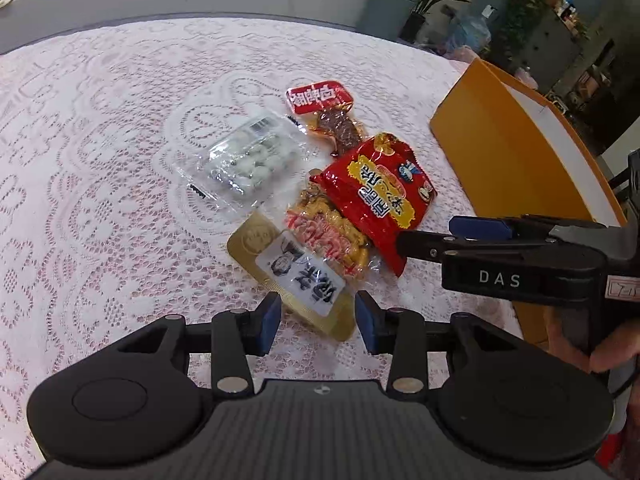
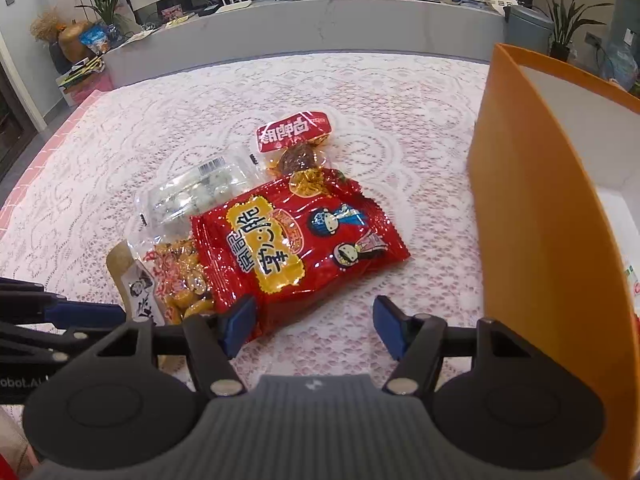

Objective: Organize snacks

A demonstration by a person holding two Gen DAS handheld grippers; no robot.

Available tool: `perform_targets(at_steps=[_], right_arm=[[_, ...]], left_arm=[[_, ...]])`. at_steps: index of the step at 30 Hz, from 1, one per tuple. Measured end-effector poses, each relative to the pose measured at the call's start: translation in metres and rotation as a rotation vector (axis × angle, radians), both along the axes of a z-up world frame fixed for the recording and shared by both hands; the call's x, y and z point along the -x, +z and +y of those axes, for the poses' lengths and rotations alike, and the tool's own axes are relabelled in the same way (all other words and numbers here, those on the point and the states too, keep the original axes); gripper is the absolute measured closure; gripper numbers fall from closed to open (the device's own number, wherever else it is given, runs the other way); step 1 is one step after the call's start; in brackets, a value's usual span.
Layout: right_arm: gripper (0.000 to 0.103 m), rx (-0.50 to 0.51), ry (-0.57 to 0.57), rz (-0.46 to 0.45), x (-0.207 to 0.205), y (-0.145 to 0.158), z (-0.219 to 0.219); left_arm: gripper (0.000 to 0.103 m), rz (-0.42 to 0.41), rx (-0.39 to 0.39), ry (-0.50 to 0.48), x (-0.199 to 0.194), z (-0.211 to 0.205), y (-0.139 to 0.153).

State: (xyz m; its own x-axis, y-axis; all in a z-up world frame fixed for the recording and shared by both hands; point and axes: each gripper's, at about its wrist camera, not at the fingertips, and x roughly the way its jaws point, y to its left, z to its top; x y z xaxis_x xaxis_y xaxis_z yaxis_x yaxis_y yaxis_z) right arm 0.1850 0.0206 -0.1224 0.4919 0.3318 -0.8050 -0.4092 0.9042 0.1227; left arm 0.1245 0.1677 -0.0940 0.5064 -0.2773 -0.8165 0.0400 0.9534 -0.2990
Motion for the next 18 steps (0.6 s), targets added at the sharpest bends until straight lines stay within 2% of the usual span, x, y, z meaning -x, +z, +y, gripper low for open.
perform_targets(at_steps=[4, 8, 13, 16, 18], right_arm=[[0.032, -0.031, -0.01, -0.008, 0.002, 0.005, -0.005], [0.032, -0.037, -0.009, 0.005, 0.002, 0.005, -0.004], [0.031, -0.072, -0.011, 0.039, 0.0, 0.003, -0.003], [0.024, -0.126, -0.027, 0.056, -0.004, 0.003, -0.007], [0.024, -0.16, -0.044, 0.082, -0.008, 0.001, -0.009]], left_arm=[[0.045, -0.031, -0.017, 0.047, 0.002, 0.008, 0.007], [0.036, -0.083, -0.036, 0.073, 0.004, 0.011, 0.013], [0.03, -0.123, -0.102, 0.0, -0.001, -0.004, 0.009], [0.026, -0.14, -0.13, -0.05, -0.004, -0.01, 0.005], [0.024, -0.15, -0.137, -0.081, -0.009, -0.012, 0.002]])
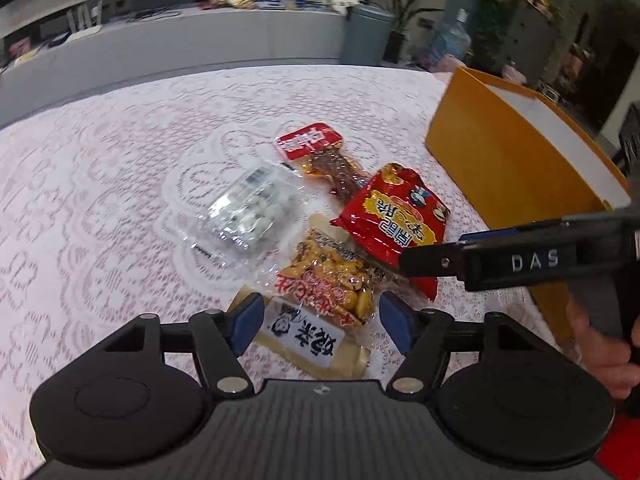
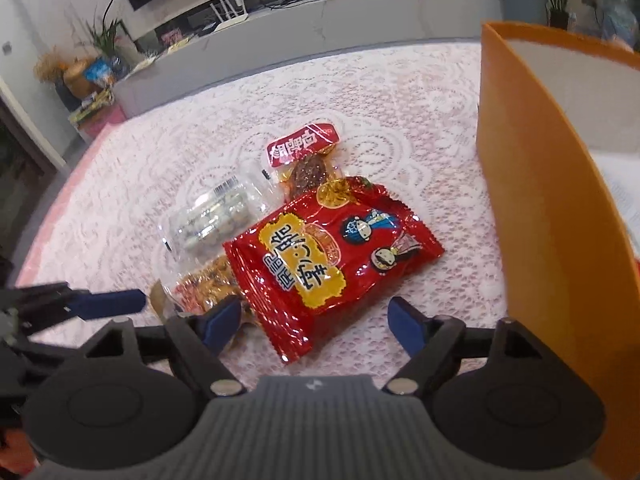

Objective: Organize snacks

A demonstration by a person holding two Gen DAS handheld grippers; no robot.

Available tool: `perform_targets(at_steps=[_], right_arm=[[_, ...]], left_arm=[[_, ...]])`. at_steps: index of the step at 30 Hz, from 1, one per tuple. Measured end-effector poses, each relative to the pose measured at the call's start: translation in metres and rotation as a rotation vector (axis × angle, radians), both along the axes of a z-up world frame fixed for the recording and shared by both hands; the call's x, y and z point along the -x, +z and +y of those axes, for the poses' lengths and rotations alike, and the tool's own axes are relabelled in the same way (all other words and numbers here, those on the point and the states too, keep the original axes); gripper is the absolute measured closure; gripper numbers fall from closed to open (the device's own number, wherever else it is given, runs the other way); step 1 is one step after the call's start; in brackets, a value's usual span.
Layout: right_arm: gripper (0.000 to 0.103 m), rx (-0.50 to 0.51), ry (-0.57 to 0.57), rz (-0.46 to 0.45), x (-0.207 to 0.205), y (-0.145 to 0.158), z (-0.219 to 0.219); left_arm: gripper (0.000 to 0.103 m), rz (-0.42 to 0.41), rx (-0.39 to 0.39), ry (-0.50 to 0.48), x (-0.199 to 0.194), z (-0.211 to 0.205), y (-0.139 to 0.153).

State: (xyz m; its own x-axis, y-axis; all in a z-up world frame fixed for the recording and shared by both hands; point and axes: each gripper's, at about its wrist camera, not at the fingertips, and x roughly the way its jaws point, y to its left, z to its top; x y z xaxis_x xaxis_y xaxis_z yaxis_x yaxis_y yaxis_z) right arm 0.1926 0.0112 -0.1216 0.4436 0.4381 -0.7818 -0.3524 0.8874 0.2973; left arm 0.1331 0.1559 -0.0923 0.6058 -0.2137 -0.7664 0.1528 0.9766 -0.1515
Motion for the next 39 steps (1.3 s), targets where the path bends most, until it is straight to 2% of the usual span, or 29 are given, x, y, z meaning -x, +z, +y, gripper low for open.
perform_targets(at_steps=[4, 10, 16, 22, 24, 28, 30, 36, 39], right_arm=[[0.024, -0.019, -0.017, 0.034, -0.005, -0.005, -0.001], [0.024, -0.036, -0.018, 0.033, -0.009, -0.008, -0.001], [0.024, -0.021, -0.034, 0.041, -0.013, -0.011, 0.002], [0.023, -0.029, -0.035, 0.048, -0.013, -0.012, 0.002], [0.023, -0.026, -0.034, 0.043, -0.013, -0.012, 0.003], [0.026, -0.002, -0.026, 0.026, -0.01, -0.012, 0.006], [0.027, 0.024, -0.017, 0.011, -0.007, -0.011, 0.008], [0.029, 0.046, -0.007, -0.006, -0.004, -0.011, 0.011], [0.034, 0.05, -0.012, -0.011, -0.004, -0.011, 0.009]], left_arm=[[0.021, -0.021, -0.033, -0.063, -0.008, -0.005, -0.006], [0.019, -0.059, -0.075, -0.116, -0.019, -0.013, -0.011], [0.012, -0.066, -0.068, -0.14, -0.022, -0.011, -0.017], [0.011, -0.078, -0.215, -0.212, -0.019, -0.028, -0.027], [0.016, -0.073, -0.245, -0.206, -0.019, -0.03, -0.028], [0.02, -0.076, -0.248, -0.185, -0.019, -0.03, -0.028], [0.023, -0.091, -0.29, -0.189, -0.016, -0.037, -0.03], [0.025, -0.133, -0.342, -0.168, -0.013, -0.047, -0.031], [0.028, -0.145, -0.369, -0.174, -0.012, -0.052, -0.031]])
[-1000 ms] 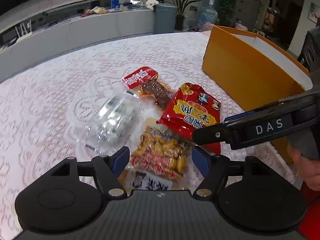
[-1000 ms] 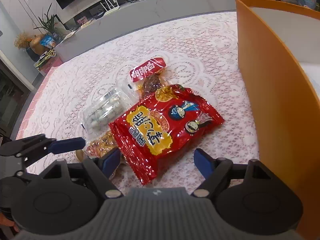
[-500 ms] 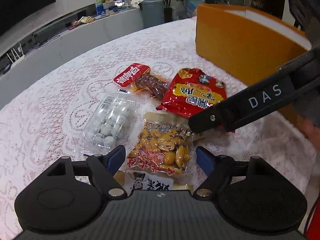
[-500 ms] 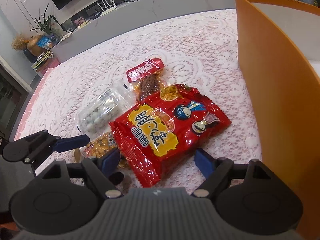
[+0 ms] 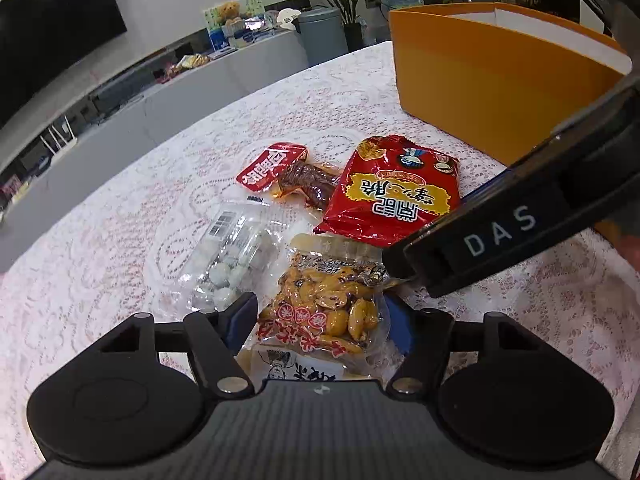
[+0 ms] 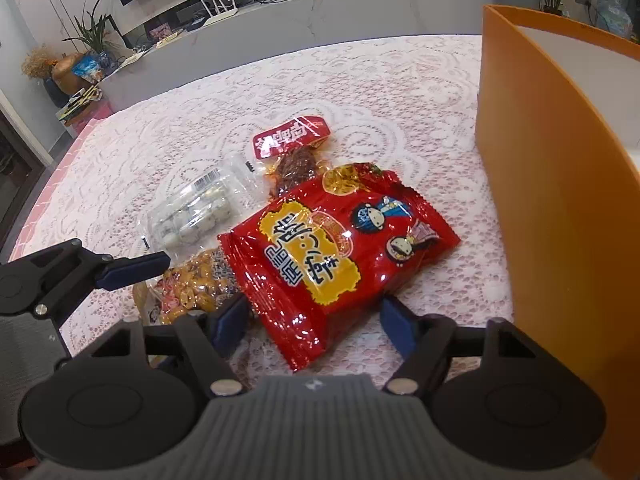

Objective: Organize snacks

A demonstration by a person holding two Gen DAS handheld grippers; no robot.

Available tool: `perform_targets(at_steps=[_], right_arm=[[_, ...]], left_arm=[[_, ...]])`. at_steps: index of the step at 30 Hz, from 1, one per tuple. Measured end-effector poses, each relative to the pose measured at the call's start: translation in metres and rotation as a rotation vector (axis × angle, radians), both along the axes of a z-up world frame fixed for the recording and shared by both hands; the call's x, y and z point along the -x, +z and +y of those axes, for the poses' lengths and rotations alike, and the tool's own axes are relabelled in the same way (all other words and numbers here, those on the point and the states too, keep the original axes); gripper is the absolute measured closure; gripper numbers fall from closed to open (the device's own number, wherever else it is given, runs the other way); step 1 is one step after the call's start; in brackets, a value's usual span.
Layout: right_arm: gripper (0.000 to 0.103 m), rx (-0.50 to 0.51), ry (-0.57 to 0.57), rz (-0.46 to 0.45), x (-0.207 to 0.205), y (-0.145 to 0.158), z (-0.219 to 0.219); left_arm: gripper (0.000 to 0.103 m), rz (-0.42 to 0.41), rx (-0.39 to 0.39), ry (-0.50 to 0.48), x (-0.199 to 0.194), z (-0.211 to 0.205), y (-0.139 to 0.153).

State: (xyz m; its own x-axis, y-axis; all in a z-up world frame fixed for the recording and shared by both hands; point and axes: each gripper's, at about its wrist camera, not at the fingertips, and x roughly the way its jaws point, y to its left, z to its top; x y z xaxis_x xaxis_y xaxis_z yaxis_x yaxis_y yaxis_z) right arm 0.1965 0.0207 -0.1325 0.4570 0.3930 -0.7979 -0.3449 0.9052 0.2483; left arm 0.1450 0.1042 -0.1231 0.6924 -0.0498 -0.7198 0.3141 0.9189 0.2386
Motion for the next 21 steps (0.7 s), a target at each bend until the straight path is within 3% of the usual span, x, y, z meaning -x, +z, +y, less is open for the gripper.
perform_targets(at_steps=[3, 8, 12, 16, 21], right_arm=[[0.041, -0.002, -0.006, 0.002, 0.001, 0.002, -0.002], [0.061, -0.045, 0.03, 0.0, 0.007, 0.009, -0.004], [0.068, -0.05, 0.067, -0.026, 0.014, 0.016, -0.002], [0.078, -0.032, 0.041, -0.041, 0.013, 0.02, -0.008], [0.084, -0.041, -0.008, 0.014, 0.004, 0.012, -0.02]], left_arm=[[0.034, -0.004, -0.01, -0.003, 0.001, -0.001, 0.002], [0.042, 0.005, -0.001, 0.003, 0.005, 0.0, 0.006], [0.051, 0.009, 0.018, 0.005, 0.011, 0.002, 0.01], [0.053, 0.011, 0.007, 0.021, 0.014, 0.005, 0.01], [0.061, -0.014, 0.025, 0.033, 0.017, 0.008, 0.016]])
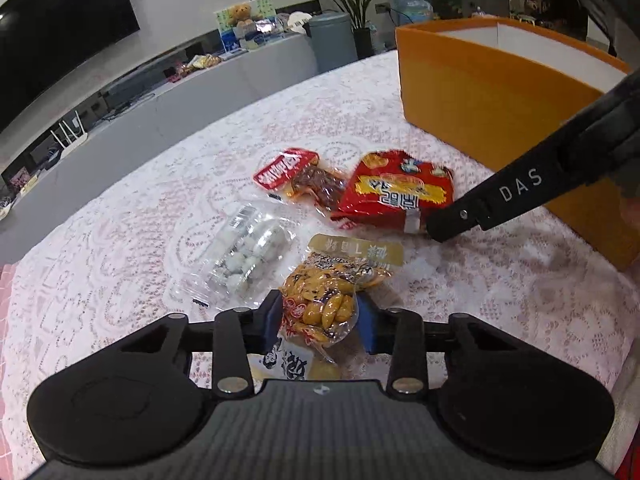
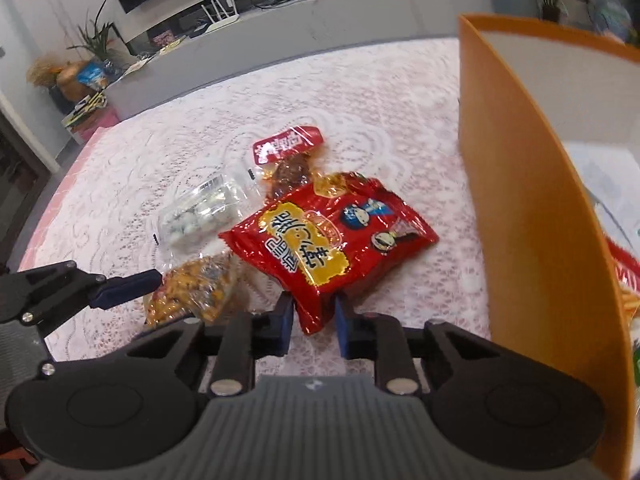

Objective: Organize snacks

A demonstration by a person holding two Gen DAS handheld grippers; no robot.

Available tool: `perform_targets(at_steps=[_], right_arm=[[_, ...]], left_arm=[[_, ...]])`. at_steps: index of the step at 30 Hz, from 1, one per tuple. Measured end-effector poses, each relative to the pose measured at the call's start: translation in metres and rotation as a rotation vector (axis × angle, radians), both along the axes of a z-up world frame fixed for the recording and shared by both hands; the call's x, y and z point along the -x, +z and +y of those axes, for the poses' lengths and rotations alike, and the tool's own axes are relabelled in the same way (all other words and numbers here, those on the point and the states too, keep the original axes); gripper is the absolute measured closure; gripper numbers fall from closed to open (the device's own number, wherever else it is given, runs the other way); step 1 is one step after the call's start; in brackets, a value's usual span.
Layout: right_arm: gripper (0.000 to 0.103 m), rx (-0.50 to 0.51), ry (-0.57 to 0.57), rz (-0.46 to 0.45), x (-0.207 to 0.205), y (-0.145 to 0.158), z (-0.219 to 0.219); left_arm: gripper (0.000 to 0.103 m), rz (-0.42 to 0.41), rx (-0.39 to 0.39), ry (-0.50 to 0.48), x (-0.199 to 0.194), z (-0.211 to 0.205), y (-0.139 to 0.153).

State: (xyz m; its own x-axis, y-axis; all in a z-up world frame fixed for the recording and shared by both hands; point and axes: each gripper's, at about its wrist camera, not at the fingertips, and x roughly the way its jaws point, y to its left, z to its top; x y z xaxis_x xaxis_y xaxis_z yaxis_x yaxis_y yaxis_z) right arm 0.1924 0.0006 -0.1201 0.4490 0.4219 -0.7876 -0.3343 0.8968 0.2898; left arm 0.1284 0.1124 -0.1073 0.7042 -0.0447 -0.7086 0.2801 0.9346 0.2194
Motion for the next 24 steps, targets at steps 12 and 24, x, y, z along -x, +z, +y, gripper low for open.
perform_targets(at_steps=[12, 24], right_arm=[[0.093, 0.012, 0.037, -0.05, 0.011, 0.015, 0.0], [0.098, 0.093, 0.209, -0.01, 0.052, 0.008, 0.001]], left_arm=[[0.076, -0.051, 0.086, 0.074, 0.005, 0.011, 0.02], [0.089, 0.003, 0.304, 0.126, 0.022, 0.017, 0.038]])
